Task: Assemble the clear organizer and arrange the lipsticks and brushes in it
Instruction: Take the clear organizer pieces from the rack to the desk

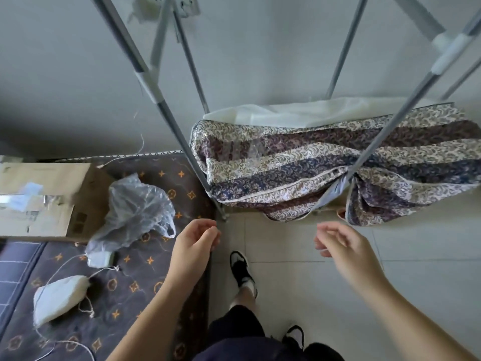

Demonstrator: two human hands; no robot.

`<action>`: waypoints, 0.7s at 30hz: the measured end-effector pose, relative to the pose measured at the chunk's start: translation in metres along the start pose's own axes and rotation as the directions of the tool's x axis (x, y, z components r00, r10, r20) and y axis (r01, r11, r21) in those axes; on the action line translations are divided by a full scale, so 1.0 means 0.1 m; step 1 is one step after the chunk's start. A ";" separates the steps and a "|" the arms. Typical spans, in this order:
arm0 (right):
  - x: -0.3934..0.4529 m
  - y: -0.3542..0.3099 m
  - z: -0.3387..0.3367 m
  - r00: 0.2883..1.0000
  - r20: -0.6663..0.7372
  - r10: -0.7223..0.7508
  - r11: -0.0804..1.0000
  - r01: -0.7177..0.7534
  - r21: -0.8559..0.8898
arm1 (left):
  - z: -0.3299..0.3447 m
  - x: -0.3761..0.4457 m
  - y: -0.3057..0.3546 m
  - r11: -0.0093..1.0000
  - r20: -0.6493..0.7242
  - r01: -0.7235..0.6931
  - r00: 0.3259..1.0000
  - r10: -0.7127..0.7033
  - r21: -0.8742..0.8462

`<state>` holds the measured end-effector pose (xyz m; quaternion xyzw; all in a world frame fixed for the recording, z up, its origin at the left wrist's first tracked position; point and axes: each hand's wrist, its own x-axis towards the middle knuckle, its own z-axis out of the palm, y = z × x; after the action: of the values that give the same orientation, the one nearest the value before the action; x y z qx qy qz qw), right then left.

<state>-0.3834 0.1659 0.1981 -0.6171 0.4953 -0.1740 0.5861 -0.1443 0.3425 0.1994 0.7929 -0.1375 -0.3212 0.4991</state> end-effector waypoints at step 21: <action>4.32 0.26 1.19 0.923 0.163 0.349 0.922 -0.308 -0.234 | 1.41 4.57 -0.22 0.813 -0.054 0.404 0.905 -0.422 0.419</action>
<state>-0.1054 -0.1158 -0.0136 -0.5961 0.5454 0.0423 0.5877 0.1072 0.0076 -0.0318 0.8855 -0.0384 -0.4009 0.2318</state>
